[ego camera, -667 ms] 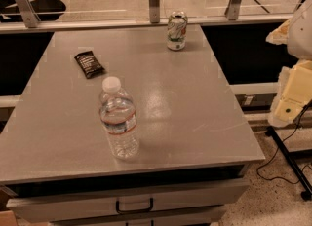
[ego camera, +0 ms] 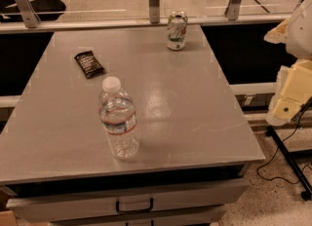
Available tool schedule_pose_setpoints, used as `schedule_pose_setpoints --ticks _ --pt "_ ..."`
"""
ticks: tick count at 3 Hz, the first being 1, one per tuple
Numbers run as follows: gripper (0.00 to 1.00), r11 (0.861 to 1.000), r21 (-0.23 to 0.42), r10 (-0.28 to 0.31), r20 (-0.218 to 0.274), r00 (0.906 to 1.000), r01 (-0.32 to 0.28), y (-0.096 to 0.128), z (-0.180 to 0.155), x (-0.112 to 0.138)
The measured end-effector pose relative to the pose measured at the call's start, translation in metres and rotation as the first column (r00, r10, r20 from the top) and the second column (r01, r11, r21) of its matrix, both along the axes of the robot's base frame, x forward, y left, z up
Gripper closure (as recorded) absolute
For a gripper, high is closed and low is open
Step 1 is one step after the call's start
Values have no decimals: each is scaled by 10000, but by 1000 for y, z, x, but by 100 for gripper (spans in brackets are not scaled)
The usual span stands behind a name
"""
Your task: Move water bottle near rxbar chocolate
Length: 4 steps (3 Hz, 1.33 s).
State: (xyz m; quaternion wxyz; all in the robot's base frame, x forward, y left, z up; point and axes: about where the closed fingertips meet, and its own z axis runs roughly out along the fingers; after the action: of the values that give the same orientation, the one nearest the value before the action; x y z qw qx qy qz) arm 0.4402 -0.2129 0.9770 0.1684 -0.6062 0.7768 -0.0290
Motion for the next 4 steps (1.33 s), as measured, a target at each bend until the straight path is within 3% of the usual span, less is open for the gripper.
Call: schedule_pose_setpoints --ticks 1,2,3,4 --pt "0 9920 925 886 -192 9959 -865 34 -15 6" --pt "0 9307 2738 2625 -387 9641 -2425 105 -41 12" --pt "0 8316 4307 4035 -349 9143 -3506 165 -58 6" --pt "0 7324 5675 4820 -419 8752 -3761 199 -72 -5"
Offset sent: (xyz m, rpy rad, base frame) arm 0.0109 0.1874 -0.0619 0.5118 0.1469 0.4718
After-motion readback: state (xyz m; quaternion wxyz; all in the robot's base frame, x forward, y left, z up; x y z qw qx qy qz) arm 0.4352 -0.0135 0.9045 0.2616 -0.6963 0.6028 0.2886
